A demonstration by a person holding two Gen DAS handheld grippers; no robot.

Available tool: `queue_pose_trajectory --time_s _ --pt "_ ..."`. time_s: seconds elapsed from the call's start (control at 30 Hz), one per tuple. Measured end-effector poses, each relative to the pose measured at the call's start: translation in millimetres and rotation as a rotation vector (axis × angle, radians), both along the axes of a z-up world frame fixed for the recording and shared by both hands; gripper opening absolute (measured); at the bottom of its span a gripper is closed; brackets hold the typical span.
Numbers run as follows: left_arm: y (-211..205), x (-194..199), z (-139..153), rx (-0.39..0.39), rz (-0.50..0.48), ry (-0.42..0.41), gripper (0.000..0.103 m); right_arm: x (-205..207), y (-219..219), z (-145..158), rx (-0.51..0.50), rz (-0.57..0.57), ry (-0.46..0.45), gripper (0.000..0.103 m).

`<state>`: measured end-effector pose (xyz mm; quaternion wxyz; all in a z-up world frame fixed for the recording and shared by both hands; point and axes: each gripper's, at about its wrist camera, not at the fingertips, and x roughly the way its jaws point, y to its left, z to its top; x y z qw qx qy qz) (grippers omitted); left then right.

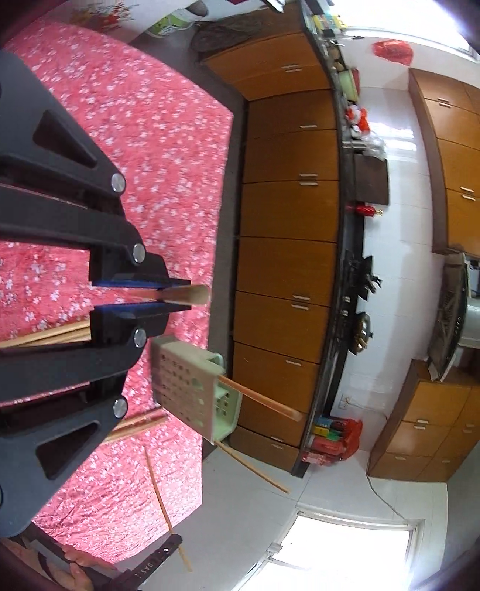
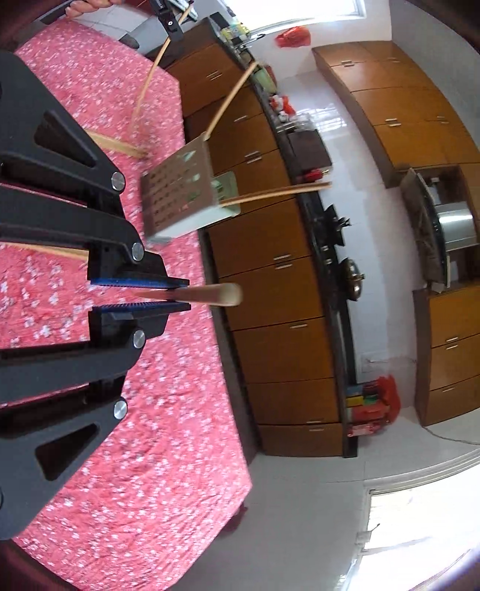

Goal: Organize utensils
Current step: 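Lift the left gripper's chopstick over the holder while the right gripper carries its chopstick there, then open the left gripper over the holder while the right gripper opens, dropping both chopsticks in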

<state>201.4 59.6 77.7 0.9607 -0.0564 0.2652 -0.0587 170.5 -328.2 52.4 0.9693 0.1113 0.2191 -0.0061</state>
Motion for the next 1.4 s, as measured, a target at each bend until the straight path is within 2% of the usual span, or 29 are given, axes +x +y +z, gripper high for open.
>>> queue_pose_trajectory --time_s 0.33,0.43,0.57,0.7,0.93,1.03,1.17,1.27,1.4 --pt "-35 -8 69 -0.018 -0.138 -0.112 0.007 2 20 80 0.086 0.149 -0.164 0.008" --pt "-50 -6 87 -0.022 -0.146 -0.17 0.007 8 33 96 0.084 0.175 -0.205 0.008" --pt "-67 5 108 -0.036 -0.134 -0.232 0.007 23 49 108 0.073 0.186 -0.232 0.008" --pt "-82 25 122 -0.036 -0.094 -0.292 0.007 46 64 107 0.028 0.179 -0.223 0.008" --pt "-93 67 119 -0.066 -0.027 -0.326 0.007 75 72 90 0.012 0.182 -0.141 0.008" --pt "-97 82 106 -0.062 -0.026 -0.295 0.007 85 74 80 0.004 0.187 -0.104 0.008" --pt "-100 106 80 -0.058 -0.031 -0.2 0.007 94 79 70 -0.007 0.195 -0.064 0.008" --pt "-96 116 71 -0.07 -0.023 -0.156 0.008 99 80 67 -0.002 0.185 -0.046 0.008" --pt "-87 114 74 -0.084 -0.014 -0.158 0.009 98 79 69 0.008 0.18 -0.044 0.009"
